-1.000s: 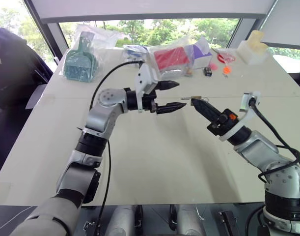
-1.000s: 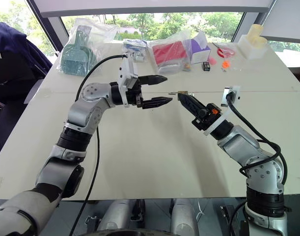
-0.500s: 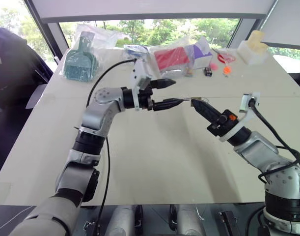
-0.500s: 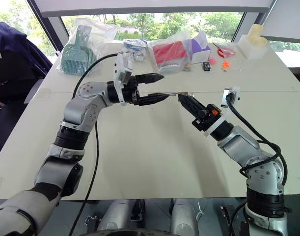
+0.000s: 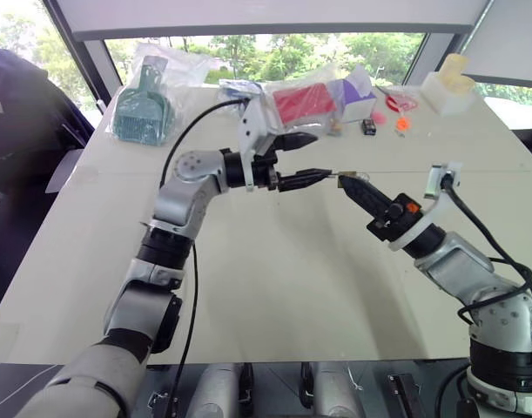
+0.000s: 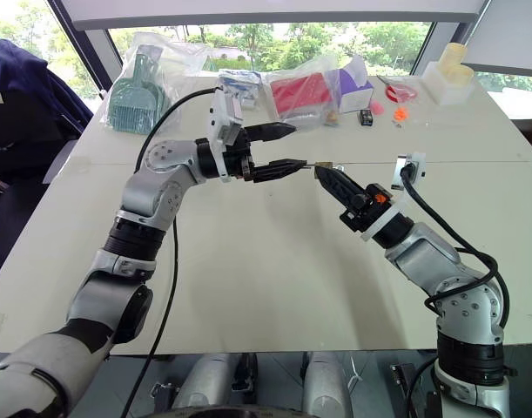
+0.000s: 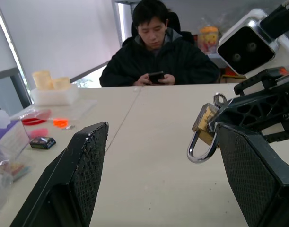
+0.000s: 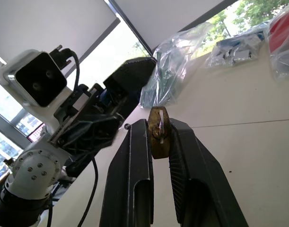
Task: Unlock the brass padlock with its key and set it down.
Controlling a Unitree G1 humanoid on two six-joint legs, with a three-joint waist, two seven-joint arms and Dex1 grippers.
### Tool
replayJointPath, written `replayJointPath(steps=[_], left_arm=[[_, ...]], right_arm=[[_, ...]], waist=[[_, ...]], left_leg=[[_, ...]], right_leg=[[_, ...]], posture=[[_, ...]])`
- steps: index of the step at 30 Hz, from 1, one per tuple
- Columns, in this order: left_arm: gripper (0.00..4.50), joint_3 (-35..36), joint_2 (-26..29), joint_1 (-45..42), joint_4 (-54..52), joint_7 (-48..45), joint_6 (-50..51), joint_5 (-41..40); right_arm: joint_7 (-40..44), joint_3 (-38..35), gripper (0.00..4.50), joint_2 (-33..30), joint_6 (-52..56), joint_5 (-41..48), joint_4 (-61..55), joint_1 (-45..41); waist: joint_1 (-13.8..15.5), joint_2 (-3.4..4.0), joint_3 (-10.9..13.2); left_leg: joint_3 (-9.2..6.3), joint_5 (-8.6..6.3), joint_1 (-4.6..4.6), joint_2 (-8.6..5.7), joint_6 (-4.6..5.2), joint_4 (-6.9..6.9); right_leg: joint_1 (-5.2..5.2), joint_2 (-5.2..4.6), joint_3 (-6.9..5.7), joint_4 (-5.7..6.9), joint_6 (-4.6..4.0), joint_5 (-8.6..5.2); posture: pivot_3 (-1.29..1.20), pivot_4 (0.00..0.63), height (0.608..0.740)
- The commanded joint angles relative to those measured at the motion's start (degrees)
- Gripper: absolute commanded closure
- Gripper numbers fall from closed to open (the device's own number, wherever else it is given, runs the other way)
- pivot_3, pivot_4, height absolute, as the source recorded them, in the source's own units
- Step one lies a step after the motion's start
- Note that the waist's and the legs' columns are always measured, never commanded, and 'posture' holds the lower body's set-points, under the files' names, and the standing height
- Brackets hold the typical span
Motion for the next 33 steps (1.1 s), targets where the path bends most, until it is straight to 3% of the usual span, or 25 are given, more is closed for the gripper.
replayJointPath(steps=[1, 33], left_arm=[[0.74, -0.1, -0.2, -0.6, -0.2, -0.8, -1.9, 0.5], [0.74, 0.4, -4.3, -6.2, 15.2, 2.2, -14.0, 6.2]], right_arm=[[0.0, -1.2, 4.5, 0.0, -0.9, 1.6, -2.9, -0.5], [-1.0, 0.1, 4.5, 0.8, -1.1, 3.3, -5.3, 1.5]], waist=[[0.0, 0.0, 0.0], [0.0, -0.01, 0.0]], left_leg=[[0.0, 0.0, 0.0, 0.0, 0.0, 0.0], [-0.01, -0.02, -0.02, 0.01, 0.03, -0.01]], right_leg=[[0.0, 0.0, 0.0, 0.0, 0.0, 0.0], [-0.02, -0.03, 0.0, -0.01, 0.0, 0.0]], posture=[[0.0, 0.15, 0.735], [0.0, 0.15, 0.735]])
